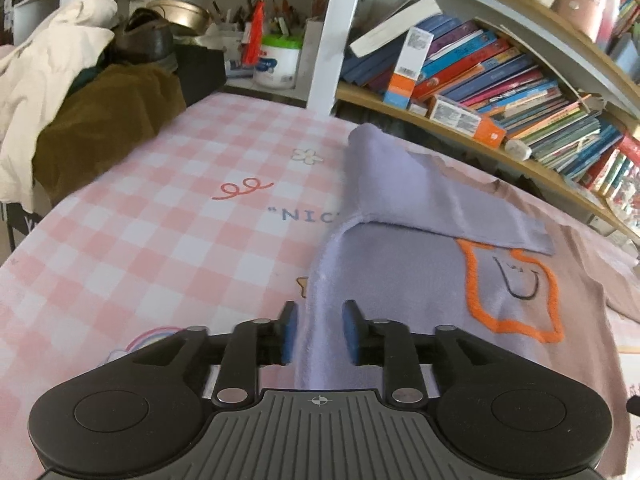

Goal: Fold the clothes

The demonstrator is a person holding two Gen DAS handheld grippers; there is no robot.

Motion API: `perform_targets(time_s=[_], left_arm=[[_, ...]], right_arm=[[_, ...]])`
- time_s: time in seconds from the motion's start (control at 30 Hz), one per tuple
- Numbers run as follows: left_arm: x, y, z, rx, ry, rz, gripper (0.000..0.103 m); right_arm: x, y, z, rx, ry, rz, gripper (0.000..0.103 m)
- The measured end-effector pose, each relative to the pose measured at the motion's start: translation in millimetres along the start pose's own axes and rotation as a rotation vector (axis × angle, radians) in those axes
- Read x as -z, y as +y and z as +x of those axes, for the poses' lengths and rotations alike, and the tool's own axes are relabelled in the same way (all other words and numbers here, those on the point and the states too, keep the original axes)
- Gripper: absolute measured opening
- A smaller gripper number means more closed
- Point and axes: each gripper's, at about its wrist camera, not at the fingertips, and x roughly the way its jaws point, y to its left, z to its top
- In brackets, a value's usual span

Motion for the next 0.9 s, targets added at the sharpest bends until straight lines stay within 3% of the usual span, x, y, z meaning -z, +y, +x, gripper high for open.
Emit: perform_targets(time_s=[0.23,0.5,0.57,0.67,0.9], left_arm=[[21.8,-17.6,-23.8,0.058,0.010,0.100,0.041],[34.0,-38.7,-36.1,0.115,-0.007,0.223,0.070],[37.5,-42.5,-35.0,0.123,0.010,0.244,0.073],[39.1,-44.7,-33.9,0.133,0.014,0.253,0.079],[39.2,-62.2,-27.7,0.179,0.028,0.297,0.080]], right_arm=[[8.5,10.0,-27.4,0.029,-0.057,0.027,0.059],[26.1,16.8,-46.4,0.082,-0.062,0.037,0.074],[30.3,16.2,-49.2,0.091,-0.057,0.046,0.083],[36.6,15.4,-52.9,0.108,-0.046,0.057,0.085],[45.9,1.1,-61.5,0.175,-0.042,0.118,0.089]])
